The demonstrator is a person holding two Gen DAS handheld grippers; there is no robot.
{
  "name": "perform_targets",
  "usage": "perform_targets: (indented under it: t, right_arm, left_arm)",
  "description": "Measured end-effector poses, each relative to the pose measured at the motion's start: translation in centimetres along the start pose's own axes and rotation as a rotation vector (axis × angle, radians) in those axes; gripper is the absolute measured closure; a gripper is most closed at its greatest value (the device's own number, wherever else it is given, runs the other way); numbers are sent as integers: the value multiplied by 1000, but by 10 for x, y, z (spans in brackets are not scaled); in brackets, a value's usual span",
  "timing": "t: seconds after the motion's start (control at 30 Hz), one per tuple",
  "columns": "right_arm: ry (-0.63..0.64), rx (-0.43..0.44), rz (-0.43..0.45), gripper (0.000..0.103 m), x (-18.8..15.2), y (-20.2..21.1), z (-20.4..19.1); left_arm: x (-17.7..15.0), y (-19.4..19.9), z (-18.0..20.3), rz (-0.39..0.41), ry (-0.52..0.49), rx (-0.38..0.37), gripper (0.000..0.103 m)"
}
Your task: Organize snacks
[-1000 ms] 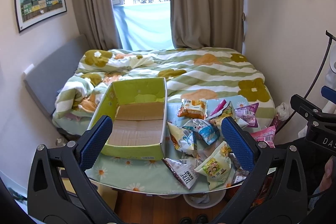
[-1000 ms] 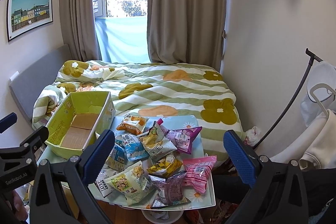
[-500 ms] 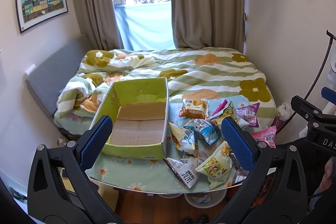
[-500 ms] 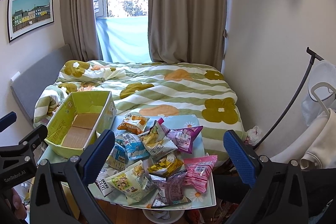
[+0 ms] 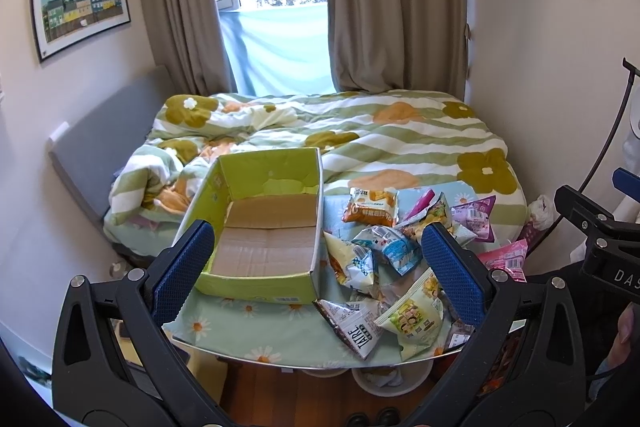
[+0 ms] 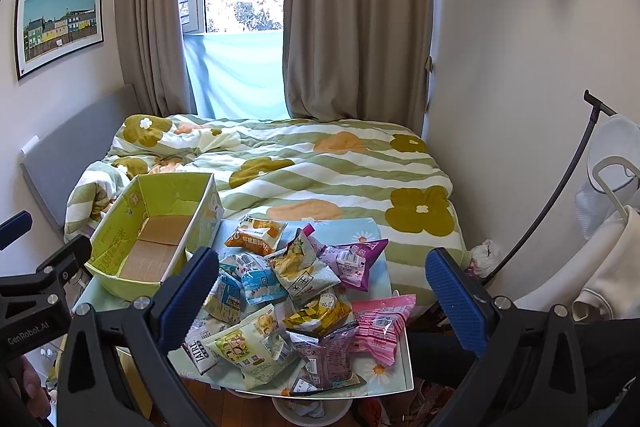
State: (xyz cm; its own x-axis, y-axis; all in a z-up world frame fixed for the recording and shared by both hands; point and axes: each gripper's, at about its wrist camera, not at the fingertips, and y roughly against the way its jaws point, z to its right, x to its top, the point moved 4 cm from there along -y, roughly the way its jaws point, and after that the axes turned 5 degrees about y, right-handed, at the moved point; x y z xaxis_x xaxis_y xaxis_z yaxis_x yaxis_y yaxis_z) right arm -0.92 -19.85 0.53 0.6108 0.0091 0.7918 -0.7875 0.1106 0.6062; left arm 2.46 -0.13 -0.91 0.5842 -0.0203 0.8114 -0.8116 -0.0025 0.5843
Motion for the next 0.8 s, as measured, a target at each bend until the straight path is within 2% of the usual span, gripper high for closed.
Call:
perform_targets:
  t: [0.8]
  right_arm:
    - [0, 5, 0, 0, -2, 0, -2]
  left_arm:
    - [-4, -4, 5, -6, -7, -5, 0]
